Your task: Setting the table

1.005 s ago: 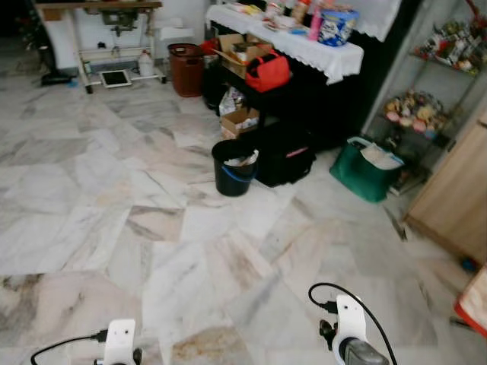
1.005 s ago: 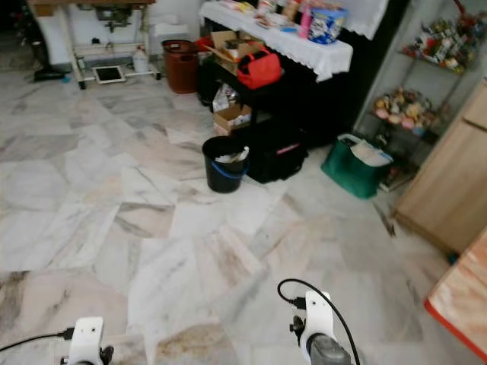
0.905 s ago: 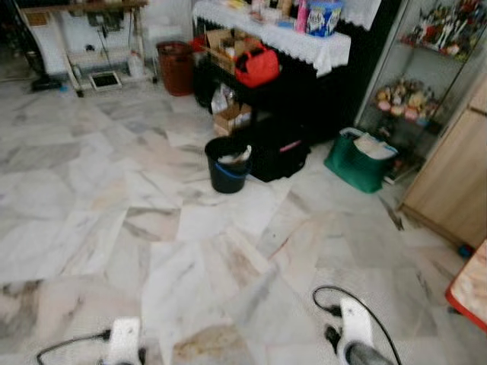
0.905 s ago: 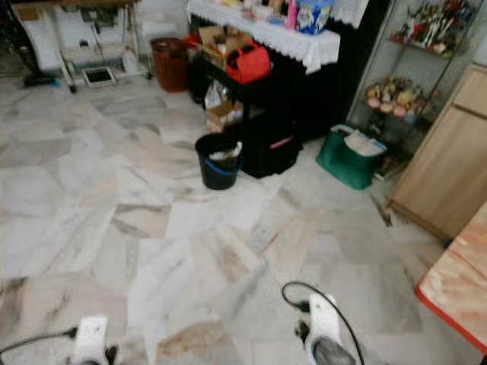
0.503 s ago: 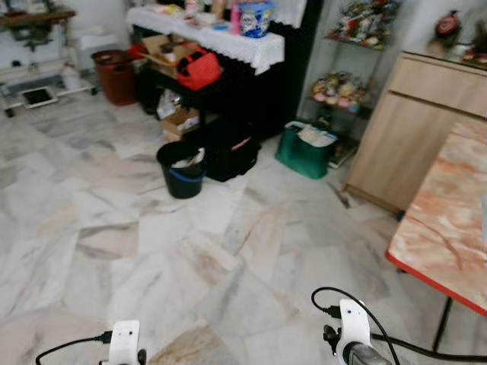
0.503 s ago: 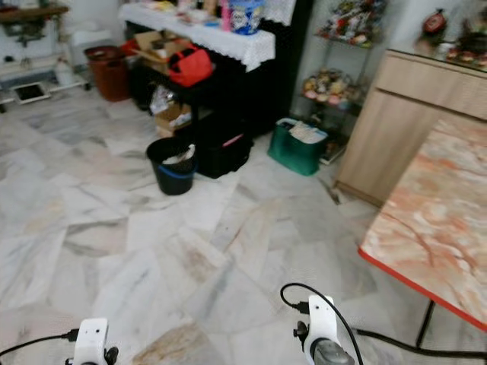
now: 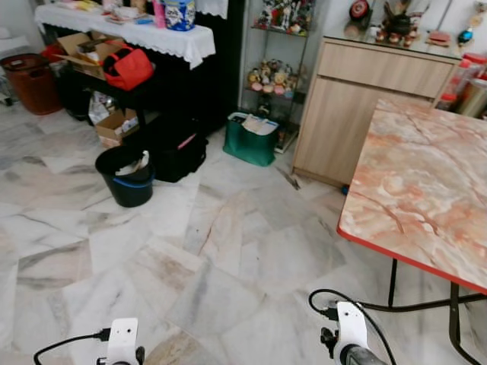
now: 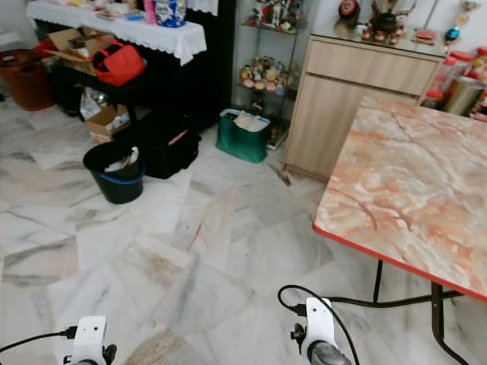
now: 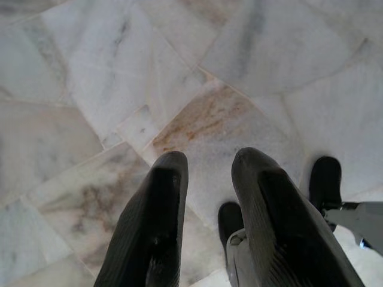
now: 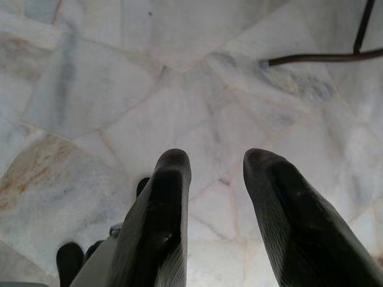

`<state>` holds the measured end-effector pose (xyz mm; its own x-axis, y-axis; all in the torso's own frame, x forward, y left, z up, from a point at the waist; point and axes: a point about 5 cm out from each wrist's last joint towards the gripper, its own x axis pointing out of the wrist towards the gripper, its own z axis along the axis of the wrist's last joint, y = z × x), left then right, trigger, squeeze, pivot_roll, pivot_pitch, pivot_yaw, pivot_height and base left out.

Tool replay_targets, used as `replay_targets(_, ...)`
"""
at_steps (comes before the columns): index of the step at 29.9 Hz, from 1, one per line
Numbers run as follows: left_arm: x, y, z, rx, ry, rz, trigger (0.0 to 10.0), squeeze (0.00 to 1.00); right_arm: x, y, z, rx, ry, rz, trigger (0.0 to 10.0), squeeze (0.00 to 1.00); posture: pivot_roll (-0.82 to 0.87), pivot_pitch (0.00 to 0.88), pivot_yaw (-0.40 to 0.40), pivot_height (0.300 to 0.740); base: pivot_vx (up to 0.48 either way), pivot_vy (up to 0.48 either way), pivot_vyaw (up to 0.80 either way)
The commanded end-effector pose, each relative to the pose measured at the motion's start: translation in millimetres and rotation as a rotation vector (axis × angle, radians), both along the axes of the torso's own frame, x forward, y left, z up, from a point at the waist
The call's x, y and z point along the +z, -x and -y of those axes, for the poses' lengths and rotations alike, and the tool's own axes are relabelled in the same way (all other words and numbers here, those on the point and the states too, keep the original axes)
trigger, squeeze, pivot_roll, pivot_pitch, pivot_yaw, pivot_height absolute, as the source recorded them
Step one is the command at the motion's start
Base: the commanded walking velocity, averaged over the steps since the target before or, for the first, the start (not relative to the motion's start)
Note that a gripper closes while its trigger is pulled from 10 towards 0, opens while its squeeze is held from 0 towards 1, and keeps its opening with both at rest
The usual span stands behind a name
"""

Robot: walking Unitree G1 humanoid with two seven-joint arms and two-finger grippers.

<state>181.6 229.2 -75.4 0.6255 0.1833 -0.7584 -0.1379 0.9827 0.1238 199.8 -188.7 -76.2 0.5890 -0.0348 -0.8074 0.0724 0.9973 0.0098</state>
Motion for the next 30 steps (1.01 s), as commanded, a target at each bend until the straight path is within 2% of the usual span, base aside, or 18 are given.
replay_targets(1,-0.8,0.3,1.5,0.010,0.010,-0.007,10.0,0.00,1.5,-2.2,1.5,0.005,0.009,0.010,10.0,0.00,0.06,0.000,-0.064,0.732,0.000,0.000,-0.63)
replay_targets(18,-3.0,4.2,3.7,0.022,0.023,-0.010,10.0,0.00,0.4,1.1,4.2,0.004,0.011,0.014,10.0,0.00,0.05,0.000,-0.079,0.732,0.000,0.000,-0.62)
replay_targets(23,-3.1,4.3,4.6,0.010,0.021,-0.008,10.0,0.00,1.4,0.1,4.2,-0.037,-0.024,0.042,10.0,0.00,0.05,0.000,-0.078,0.732,0.000,0.000,0.00)
replay_targets(27,-3.2,4.8,4.3,0.009,0.018,-0.009,10.0,0.00,1.6,-0.2,4.6,-0.028,-0.013,0.042,10.0,0.00,0.05,0.000,-0.078,0.732,0.000,0.000,0.00)
replay_targets(30,-3.4,5.4,4.0,0.014,0.017,-0.008,10.0,0.00,2.4,-1.3,5.6,-0.020,-0.003,0.048,10.0,0.00,0.06,0.000,-0.080,0.732,0.000,-0.480,0.00)
